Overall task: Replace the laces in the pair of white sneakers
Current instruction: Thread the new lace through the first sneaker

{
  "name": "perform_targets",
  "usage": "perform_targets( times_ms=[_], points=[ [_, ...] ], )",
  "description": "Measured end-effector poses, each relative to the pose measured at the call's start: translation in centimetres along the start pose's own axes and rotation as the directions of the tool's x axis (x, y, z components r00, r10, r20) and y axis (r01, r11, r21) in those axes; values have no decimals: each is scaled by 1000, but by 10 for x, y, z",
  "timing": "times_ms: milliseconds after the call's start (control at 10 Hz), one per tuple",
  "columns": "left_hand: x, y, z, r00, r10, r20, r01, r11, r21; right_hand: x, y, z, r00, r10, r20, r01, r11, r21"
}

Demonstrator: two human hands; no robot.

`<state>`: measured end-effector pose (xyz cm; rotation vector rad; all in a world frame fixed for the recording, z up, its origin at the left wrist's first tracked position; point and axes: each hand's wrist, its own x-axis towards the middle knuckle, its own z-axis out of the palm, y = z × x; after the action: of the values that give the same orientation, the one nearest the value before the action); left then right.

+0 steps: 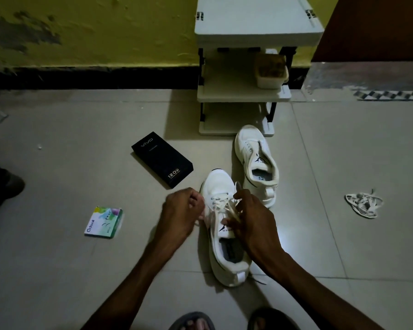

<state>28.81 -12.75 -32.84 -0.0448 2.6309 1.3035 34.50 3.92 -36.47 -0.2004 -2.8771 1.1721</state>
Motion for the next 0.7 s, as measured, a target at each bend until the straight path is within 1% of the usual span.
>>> perform_targets(
  times_ms=[100, 200, 300, 400, 500, 600, 700],
  points=[
    [14, 27, -43, 984, 62, -166, -78, 993, -88, 0, -1, 0, 999, 33, -20, -33, 999, 8],
    [29, 59, -90, 944, 87, -318, -199, 918, -342, 1, -3, 3, 996, 84, 17, -85, 989, 117],
    [29, 77, -84, 984, 21, -178, -144, 685, -714, 2, -3, 6, 997, 81, 0, -80, 989, 123],
    [15, 78, -48, 967, -22, 252, 250, 242, -938, 3, -2, 6, 997, 77, -25, -73, 990, 122],
    [8, 61, -23, 908, -99, 406, 379, 605, -700, 1, 0, 5, 997, 62, -51, -57, 994, 97],
    [4, 31, -5, 973, -15, 228, -100, 869, 484, -2, 3, 5, 997, 28, -72, -29, 1000, -5],
    [-1, 15, -2, 922, -69, 380, -209, 738, 641, -1, 3, 4, 996, 40, -82, -46, 997, -62]
  ],
)
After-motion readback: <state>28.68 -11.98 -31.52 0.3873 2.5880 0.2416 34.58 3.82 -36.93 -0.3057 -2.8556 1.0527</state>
